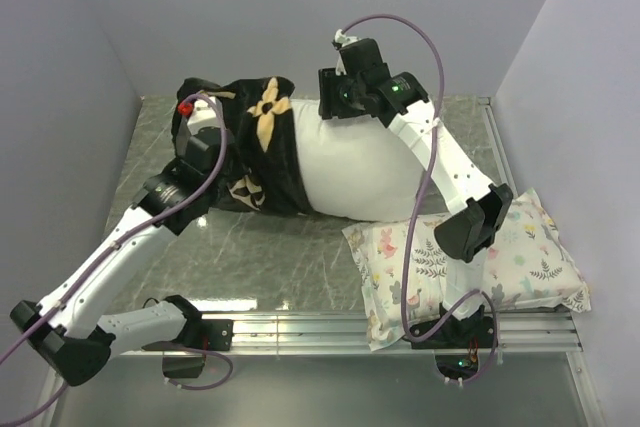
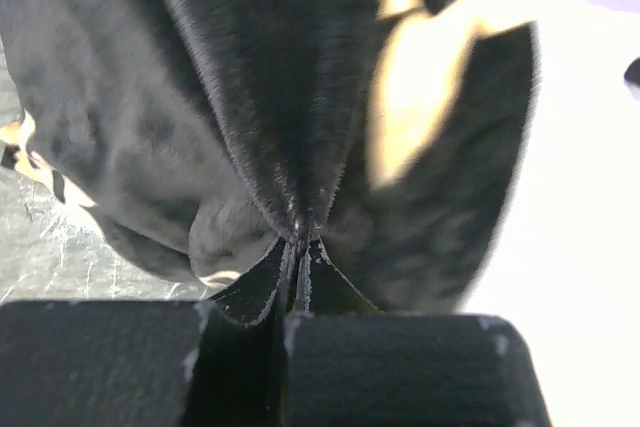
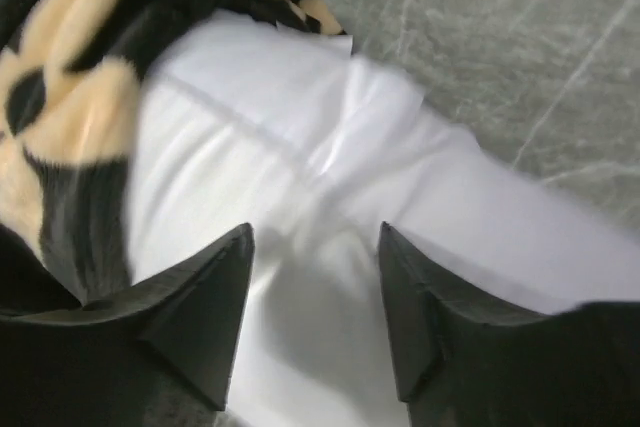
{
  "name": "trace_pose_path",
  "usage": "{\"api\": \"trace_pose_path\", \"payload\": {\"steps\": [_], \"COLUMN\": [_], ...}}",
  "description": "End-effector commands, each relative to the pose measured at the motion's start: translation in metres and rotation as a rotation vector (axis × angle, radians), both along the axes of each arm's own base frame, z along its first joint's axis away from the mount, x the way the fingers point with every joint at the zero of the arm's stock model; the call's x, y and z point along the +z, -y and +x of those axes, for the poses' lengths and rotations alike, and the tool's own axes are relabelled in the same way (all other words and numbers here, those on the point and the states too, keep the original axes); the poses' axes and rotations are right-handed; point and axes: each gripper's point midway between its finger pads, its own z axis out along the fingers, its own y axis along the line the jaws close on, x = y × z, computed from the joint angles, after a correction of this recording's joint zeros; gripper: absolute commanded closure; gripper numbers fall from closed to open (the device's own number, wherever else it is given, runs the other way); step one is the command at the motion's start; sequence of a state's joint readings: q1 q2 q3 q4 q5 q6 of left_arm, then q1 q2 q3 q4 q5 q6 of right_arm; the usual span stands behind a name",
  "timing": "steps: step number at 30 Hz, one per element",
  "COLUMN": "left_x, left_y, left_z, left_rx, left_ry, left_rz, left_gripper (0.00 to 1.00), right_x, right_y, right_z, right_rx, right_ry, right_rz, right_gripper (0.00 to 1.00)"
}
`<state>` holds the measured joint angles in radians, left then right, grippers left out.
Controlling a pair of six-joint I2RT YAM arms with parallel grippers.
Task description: Remove the pillowcase from the pillow
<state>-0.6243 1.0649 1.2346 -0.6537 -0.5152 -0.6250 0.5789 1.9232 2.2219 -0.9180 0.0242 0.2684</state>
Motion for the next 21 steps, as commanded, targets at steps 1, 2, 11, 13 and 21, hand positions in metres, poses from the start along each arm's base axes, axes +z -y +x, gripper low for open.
{"api": "trace_pose_path", "payload": {"steps": [1, 2, 11, 13, 21], "left_x": [0.035, 0.028, 0.003, -0.002, -0.022], "left_y": [0.003, 0.007, 0.030, 0.023, -0.002], "left_z": [0.012, 0.017, 0.056, 0.062, 0.063], "left_rx": [0.056, 0.053, 0.043, 0.063, 0.076], "left_ry": [0.123, 0.107, 0.045, 0.031, -0.006], "left_rz": [-0.107, -0.097, -0.050, -0.035, -0.024], "left_gripper": [1.00, 1.00, 1.00, 1.00, 1.00], "right_x": [0.033, 0.040, 0.087, 0.051, -0.072], "right_y": [0.001, 0.005, 0.041, 0.041, 0.018], "right_z": [0.001, 0.000, -0.051, -0.056, -0.043], "right_rx": [-0.021, -0.042, -0.097, -0.093, -0.045], "right_ry": [0.138, 0.160, 0.311, 0.275, 0.133], "right_rz": [0.033, 0.036, 0.069, 0.032, -0.058], "right_gripper": [0.35, 0.32, 0.20, 0.18, 0.13]}}
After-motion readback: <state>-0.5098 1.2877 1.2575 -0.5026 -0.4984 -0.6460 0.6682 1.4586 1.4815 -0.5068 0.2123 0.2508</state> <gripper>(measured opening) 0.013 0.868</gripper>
